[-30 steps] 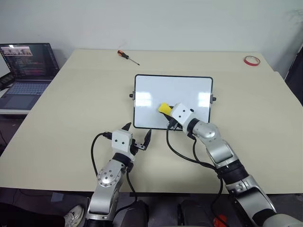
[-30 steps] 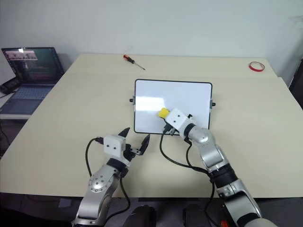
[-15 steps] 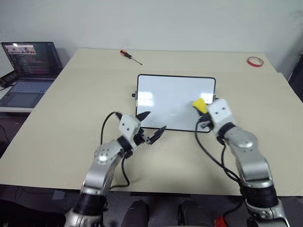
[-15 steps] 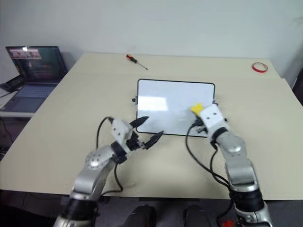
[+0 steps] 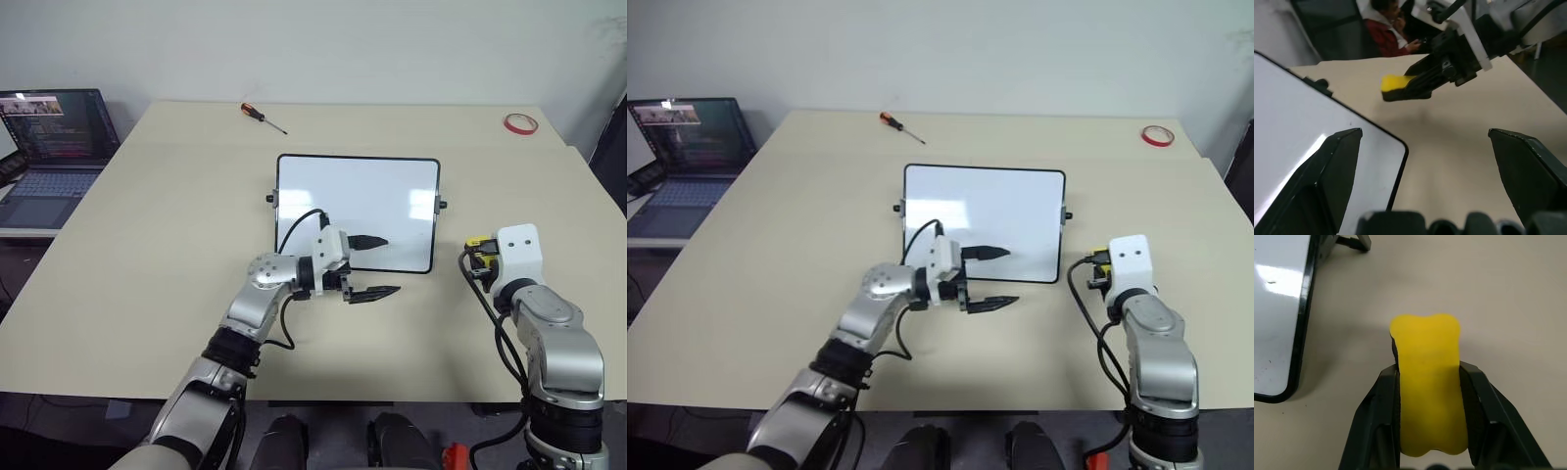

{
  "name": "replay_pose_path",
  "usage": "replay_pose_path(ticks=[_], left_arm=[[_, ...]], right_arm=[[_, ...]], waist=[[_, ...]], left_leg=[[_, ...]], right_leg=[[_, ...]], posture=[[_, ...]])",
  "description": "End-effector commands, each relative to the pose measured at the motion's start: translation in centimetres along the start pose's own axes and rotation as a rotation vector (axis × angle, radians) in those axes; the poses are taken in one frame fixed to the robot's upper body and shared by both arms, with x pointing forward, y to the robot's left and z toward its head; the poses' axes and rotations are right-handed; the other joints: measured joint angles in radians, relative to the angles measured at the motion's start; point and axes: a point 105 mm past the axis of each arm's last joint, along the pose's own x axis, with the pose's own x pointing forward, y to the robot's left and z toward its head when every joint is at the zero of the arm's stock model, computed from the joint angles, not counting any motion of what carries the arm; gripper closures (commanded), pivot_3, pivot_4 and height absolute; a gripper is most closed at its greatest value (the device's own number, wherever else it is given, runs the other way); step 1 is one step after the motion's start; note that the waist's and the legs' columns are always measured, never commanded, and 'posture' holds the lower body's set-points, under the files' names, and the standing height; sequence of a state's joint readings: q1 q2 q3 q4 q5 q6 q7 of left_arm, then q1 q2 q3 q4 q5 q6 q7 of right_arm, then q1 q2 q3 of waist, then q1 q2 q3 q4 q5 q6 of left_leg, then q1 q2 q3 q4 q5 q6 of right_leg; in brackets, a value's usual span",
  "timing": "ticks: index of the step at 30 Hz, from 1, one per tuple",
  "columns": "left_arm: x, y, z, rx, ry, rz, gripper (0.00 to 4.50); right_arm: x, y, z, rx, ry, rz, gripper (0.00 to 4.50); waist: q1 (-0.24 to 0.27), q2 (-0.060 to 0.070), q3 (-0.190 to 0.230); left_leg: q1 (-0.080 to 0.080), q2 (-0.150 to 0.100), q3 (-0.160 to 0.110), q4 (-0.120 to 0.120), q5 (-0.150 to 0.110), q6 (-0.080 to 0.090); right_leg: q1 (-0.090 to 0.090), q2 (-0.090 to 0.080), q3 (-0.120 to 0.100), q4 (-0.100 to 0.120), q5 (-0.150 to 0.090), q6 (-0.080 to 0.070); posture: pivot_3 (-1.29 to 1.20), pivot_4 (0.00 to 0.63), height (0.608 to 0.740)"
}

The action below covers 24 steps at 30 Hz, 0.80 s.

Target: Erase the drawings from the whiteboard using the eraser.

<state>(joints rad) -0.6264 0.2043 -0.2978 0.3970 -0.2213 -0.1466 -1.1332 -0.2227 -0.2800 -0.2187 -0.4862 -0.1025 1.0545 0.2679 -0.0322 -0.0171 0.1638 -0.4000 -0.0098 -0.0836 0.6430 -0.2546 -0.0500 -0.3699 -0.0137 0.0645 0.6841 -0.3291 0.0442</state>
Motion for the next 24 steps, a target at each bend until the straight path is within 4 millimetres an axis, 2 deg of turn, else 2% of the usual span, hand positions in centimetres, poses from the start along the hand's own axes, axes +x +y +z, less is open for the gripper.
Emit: replay_pose_path(ticks=[1, 7, 15, 23, 24], left_arm=[[1.2, -0.2, 0.9, 0.038, -0.033, -0.062, 0.00], [1.6, -0.3, 0.5, 0.077, -0.004, -0.080, 0.00], [0.7, 0.9, -0.1, 0.092, 0.042, -0.006, 0.00], [0.3, 1.3, 0.1, 0.092, 0.042, 0.011, 0.00], [0.3, 1.3, 0.1, 0.093, 0.043, 0.012, 0.00]], right_arm=[[-0.2, -1.2, -0.6, 0.025, 0.022, -0.027, 3.23], [0.2, -1.4, -2.2, 0.035, 0.070, -0.007, 3.23], [0.3, -2.1, -2.4, 0.038, 0.080, -0.015, 3.23], [0.5, -2.0, -2.6, 0.048, 0.091, -0.001, 3.23], [0.5, -2.0, -2.6, 0.053, 0.092, 0.000, 2.89]], waist=[[0.000, 0.000, 0.000], [-0.004, 0.000, 0.000], [-0.002, 0.000, 0.000], [-0.001, 0.000, 0.000], [-0.001, 0.000, 0.000]], left_leg=[[0.000, 0.000, 0.000, 0.000, 0.000, 0.000], [0.000, 0.001, 0.000, 0.000, 0.000, 0.000], [0.000, 0.001, 0.000, 0.001, 0.000, 0.000], [0.000, 0.001, 0.000, 0.001, 0.000, 0.000], [0.000, 0.001, 0.000, 0.001, 0.000, 0.000]], right_leg=[[0.000, 0.000, 0.000, 0.000, 0.000, 0.000], [0.000, 0.001, 0.001, 0.000, 0.000, 0.000], [0.000, 0.001, 0.001, 0.001, 0.000, 0.000], [0.000, 0.001, 0.001, 0.001, 0.000, 0.000], [0.000, 0.001, 0.001, 0.002, 0.000, 0.000]], posture=[[0.00, 0.150, 0.740], [0.00, 0.150, 0.740], [0.00, 0.150, 0.740], [0.00, 0.150, 0.740], [0.00, 0.150, 0.740]])
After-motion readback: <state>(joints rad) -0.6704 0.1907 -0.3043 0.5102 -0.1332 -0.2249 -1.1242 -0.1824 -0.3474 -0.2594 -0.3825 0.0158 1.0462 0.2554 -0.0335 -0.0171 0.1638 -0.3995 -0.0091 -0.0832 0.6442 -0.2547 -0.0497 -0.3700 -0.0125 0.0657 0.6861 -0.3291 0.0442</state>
